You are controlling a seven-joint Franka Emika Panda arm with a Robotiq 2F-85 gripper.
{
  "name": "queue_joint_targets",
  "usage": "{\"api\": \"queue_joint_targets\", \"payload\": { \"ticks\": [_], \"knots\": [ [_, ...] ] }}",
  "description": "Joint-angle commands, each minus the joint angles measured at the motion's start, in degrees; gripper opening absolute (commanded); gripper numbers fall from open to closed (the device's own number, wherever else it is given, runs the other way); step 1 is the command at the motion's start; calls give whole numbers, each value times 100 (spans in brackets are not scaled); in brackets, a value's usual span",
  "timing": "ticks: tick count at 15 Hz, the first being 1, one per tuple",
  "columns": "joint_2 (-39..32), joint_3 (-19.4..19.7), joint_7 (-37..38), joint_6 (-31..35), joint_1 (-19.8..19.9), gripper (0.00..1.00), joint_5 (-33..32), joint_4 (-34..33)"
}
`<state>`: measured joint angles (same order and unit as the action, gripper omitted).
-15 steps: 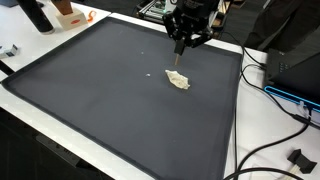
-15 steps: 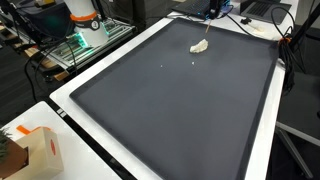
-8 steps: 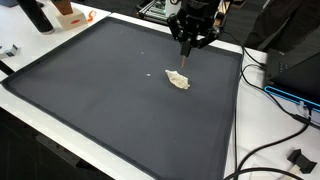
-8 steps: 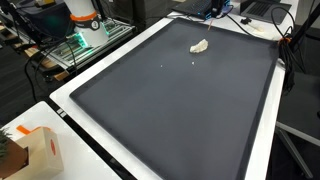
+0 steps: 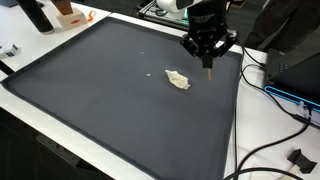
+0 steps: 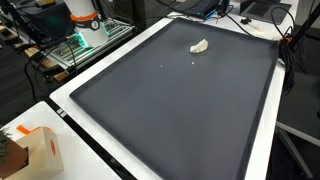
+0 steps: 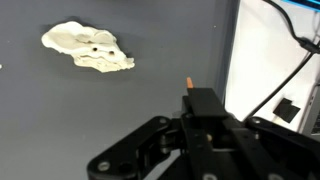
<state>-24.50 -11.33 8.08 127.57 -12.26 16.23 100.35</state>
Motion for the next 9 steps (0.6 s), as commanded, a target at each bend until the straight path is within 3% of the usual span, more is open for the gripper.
{"api": "queue_joint_targets", "payload": {
  "ticks": [1,9],
  "knots": [
    [-6,-240,-612,382,301,3,782,353],
    [-51,-318,-1094,759,623,3,1792,742]
  ]
}}
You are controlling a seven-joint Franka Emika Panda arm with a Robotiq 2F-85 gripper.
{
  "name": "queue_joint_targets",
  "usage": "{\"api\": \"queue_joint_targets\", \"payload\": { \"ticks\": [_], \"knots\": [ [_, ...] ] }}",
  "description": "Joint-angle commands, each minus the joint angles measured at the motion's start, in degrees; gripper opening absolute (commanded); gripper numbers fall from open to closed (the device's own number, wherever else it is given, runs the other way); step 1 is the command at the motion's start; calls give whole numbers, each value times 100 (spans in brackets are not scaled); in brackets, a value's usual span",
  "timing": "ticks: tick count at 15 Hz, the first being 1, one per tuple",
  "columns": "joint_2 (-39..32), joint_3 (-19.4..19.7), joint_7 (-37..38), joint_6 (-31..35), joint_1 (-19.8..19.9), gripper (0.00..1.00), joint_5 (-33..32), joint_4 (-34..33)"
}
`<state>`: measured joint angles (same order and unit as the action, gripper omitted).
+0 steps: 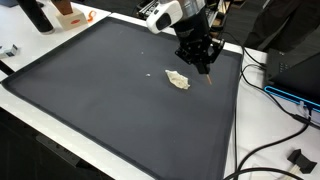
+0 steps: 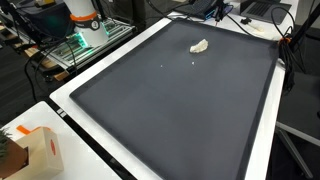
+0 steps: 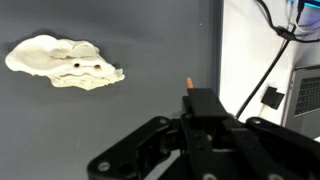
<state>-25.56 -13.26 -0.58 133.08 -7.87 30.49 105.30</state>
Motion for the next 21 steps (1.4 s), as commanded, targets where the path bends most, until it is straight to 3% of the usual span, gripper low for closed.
{"api": "queue_joint_targets", "payload": {
  "ticks": [1,21],
  "knots": [
    [46,-125,-284,229,222,3,472,276],
    [-114,212,-135,518,468,3,1364,568]
  ]
}}
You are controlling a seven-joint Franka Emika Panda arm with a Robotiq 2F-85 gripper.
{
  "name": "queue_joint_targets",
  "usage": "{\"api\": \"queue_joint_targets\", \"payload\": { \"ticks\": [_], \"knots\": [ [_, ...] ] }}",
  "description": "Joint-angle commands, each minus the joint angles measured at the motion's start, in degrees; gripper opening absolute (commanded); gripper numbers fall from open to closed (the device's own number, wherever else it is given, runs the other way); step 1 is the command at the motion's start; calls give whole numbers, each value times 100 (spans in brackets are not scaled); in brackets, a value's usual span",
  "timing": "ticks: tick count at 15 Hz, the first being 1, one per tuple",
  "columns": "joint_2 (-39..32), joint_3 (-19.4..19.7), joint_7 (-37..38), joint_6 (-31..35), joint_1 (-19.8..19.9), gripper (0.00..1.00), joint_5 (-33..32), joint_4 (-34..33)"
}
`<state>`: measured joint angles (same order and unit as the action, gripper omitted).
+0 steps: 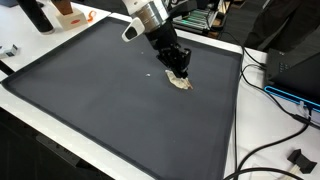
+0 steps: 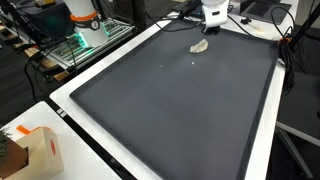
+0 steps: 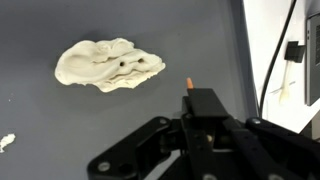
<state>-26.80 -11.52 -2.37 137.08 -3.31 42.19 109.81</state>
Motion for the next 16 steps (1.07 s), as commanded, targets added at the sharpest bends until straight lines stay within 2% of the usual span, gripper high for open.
{"api": "queue_joint_targets", "payload": {
  "ticks": [1,16],
  "knots": [
    [7,58,75,143,10,3,217,132],
    [361,441,1443,308,-189,3,14,417]
  ]
}}
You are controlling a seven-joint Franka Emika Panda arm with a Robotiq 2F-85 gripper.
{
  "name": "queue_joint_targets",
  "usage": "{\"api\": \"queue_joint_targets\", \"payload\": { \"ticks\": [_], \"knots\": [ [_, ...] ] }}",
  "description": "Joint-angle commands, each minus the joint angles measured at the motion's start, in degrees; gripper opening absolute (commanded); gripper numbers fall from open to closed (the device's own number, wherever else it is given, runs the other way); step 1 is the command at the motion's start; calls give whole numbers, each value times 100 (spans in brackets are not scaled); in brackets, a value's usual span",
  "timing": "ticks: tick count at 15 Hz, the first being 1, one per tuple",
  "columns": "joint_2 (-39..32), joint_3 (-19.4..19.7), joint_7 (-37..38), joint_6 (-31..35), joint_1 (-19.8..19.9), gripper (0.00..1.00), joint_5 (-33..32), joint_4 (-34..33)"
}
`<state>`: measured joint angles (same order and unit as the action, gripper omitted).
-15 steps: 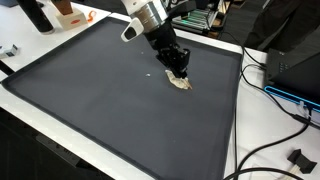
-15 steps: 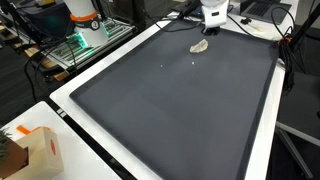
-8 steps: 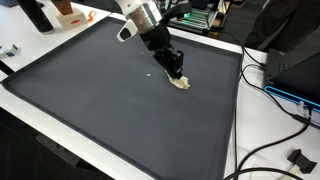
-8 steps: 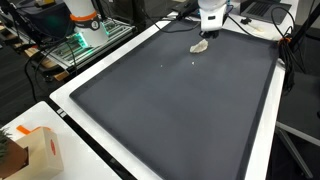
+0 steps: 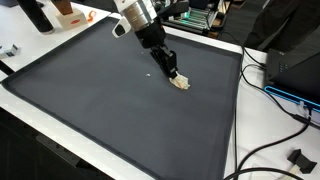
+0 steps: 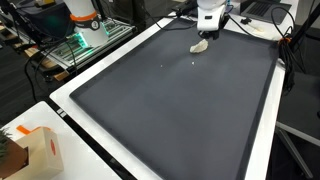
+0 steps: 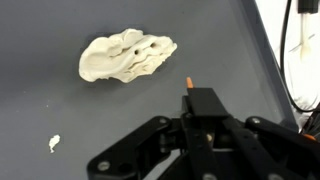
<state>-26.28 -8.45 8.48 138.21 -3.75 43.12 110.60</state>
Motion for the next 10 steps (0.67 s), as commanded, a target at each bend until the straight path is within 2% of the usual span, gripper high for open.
{"api": "queue_joint_targets", "payload": {
  "ticks": [1,5,10],
  "knots": [
    [375,157,465,223,-166,3,-118,392],
    [731,273,1021,447,-330,3,-416,686],
    [1264,425,2068,605,-582,3,-1398,1059]
  ]
}}
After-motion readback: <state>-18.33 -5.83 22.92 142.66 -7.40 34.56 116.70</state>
